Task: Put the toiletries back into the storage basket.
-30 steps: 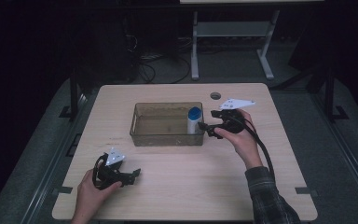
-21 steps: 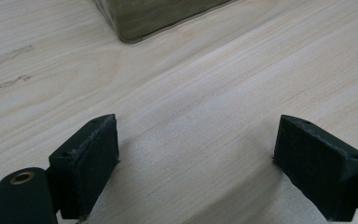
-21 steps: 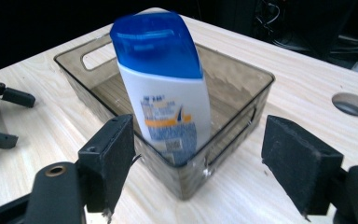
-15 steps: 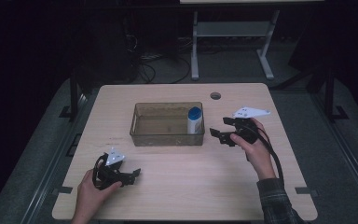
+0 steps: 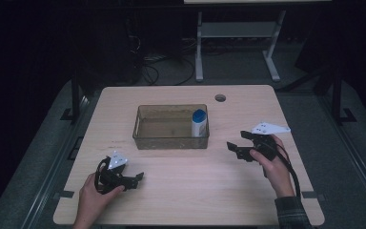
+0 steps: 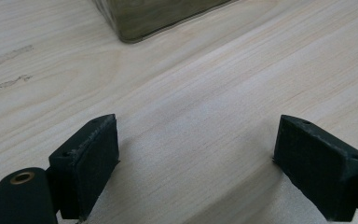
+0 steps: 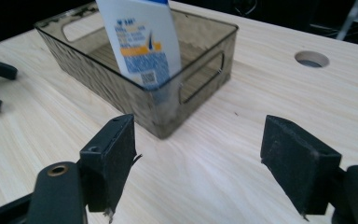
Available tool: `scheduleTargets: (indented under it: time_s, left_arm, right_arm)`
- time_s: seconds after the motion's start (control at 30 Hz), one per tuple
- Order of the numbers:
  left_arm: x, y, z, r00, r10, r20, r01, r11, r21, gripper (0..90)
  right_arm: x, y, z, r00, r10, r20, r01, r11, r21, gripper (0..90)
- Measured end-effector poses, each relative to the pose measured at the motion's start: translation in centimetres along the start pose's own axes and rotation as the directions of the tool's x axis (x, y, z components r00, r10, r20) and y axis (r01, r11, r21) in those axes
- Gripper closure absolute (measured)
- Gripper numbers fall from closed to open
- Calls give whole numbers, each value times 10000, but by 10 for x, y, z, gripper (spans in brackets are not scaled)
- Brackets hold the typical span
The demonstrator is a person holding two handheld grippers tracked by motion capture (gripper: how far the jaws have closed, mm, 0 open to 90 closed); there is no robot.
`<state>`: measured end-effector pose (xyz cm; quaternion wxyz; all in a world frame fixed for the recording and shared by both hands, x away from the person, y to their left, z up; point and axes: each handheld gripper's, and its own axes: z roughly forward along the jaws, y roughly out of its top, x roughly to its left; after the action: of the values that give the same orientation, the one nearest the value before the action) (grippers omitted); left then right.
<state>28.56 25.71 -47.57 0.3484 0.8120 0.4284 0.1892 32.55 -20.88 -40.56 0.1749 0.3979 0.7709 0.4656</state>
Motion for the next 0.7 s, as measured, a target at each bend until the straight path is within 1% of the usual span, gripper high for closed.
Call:
scheduleTargets:
  time_s: [0.1,0.13,0.2,0.27,0.3,0.33,0.37,0.4,0.53,0.63,0.67,0.7]
  left_arm:
    - [0,0,0,10000,6,2,-6,10000,1,126]
    - [0,0,0,10000,6,3,-6,10000,1,126]
    - [0,0,0,10000,8,3,-8,10000,3,126]
    - [0,0,0,10000,12,5,-12,10000,8,126]
    - [0,0,0,10000,12,5,-12,10000,8,127]
    - [0,0,0,10000,13,4,-13,10000,12,126]
    - [0,0,0,10000,13,4,-13,10000,12,127]
    - [0,0,0,10000,15,6,-15,10000,14,126]
    - [0,0,-1,10000,39,4,-39,10000,33,127]
    - [0,0,0,10000,29,4,-29,10000,24,126]
    - [0,0,0,10000,23,4,-23,10000,19,126]
    - [0,0,0,10000,23,4,-23,10000,19,126]
  right_arm:
    - [-1,-5,-3,10000,24,43,-24,10000,39,260]
    - [-1,-11,-6,9999,84,135,-86,9999,118,260]
    - [-1,-13,-7,9999,85,141,-86,9999,131,260]
    - [-2,-21,-12,9996,165,243,-169,9998,146,260]
    - [-2,-21,-12,9996,165,243,-169,9998,146,260]
    - [-2,-27,-15,9994,250,258,-254,9995,168,260]
    - [-2,-27,-15,9994,250,258,-254,9995,168,260]
    - [-2,-33,-18,9991,311,296,-316,9994,172,260]
    - [-3,-45,-24,9982,402,454,-418,9985,350,260]
    - [-3,-50,-26,9977,470,479,-490,9980,395,260]
    - [-5,-56,-28,9972,517,534,-544,9972,504,260]
    - [-5,-56,-28,9972,517,534,-544,9972,504,260]
